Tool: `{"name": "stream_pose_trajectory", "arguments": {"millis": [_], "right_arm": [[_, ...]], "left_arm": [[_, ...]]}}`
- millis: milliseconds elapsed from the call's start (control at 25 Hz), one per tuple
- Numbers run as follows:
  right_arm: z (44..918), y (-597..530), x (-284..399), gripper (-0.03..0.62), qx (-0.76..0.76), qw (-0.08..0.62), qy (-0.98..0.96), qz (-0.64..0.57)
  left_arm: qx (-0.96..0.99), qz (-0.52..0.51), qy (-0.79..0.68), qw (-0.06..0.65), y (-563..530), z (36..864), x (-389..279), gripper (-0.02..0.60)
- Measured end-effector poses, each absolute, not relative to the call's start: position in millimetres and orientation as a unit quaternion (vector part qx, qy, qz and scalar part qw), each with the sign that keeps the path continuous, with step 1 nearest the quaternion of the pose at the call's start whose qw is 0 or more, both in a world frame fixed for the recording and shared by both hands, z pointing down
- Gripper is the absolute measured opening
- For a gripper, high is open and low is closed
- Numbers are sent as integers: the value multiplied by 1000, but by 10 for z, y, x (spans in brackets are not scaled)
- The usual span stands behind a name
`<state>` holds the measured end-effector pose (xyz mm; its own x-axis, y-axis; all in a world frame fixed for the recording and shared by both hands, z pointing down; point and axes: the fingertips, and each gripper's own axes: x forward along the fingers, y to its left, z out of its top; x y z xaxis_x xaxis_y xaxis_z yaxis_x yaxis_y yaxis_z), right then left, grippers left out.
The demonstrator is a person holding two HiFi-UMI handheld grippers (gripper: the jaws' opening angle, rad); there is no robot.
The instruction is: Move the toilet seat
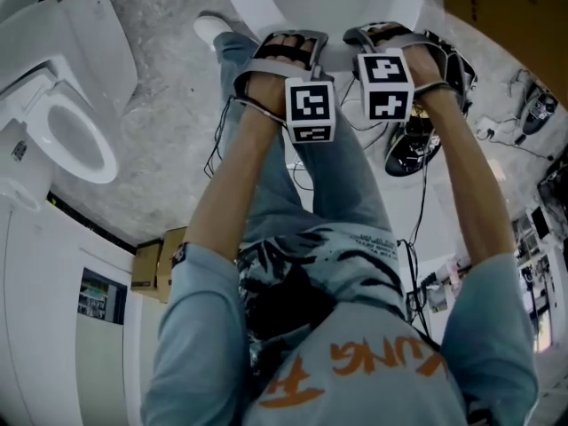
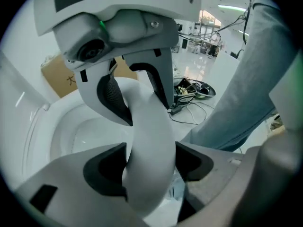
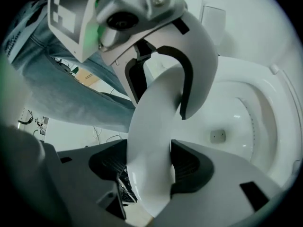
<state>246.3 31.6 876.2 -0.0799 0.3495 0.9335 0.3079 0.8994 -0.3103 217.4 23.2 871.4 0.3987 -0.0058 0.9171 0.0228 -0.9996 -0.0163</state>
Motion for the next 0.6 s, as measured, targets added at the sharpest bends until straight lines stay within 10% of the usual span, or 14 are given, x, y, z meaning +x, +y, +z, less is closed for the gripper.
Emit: {"name": "stream_pose_trajectory", "arguments": {"millis": [600], "right_arm": [[7716,154,2373,275,-231,592,-768,73]], "left_arm": [[-855,-518,-23,9,97,7735,2122,281]]}}
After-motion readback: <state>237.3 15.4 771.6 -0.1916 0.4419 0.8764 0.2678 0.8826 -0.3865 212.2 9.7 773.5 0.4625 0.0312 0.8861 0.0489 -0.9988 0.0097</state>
